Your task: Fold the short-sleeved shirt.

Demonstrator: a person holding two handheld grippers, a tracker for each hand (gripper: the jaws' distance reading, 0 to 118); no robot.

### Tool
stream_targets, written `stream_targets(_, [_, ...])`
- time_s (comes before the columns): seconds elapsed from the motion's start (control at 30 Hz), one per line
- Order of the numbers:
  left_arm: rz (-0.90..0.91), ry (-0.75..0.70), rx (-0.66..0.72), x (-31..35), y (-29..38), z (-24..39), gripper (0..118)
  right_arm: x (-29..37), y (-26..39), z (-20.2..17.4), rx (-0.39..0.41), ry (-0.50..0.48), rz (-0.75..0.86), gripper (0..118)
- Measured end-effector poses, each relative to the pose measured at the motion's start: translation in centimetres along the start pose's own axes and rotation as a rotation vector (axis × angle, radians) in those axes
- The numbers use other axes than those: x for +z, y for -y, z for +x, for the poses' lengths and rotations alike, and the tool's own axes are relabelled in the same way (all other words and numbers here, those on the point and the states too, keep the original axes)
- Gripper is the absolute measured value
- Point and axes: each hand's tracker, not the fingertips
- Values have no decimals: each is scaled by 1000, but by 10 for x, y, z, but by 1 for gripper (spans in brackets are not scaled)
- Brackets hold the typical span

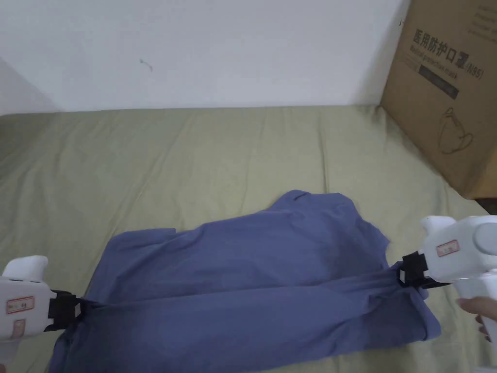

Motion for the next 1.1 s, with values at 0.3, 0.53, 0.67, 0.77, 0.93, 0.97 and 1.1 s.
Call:
stream_targets(0.3, [149, 48, -8, 10, 15, 11, 116, -4, 17, 6, -109, -31, 171, 118])
stream_targets(0.53, [344, 98, 39, 92, 77, 52, 116, 77, 96, 0, -152, -108, 367, 118])
stream_targets(0.67, [417, 92, 31, 119, 117, 64, 76, 114, 146, -14, -106, -116, 484, 97])
stream_targets(0.77, [392, 43, 8, 128, 134, 73, 0, 127, 164, -23, -78, -122, 498, 0])
stream_targets(0.93, [301, -18, 31, 123, 110, 49, 0, 134, 156, -29, -81, -145, 505, 0])
stream_targets(0.97, [236, -16, 75, 115, 100, 40, 0, 134, 154, -30, -77, -142, 500, 0])
stream_targets(1.1, [50, 31, 191, 63, 70, 5, 2, 133, 149, -32, -54, -207, 484, 0])
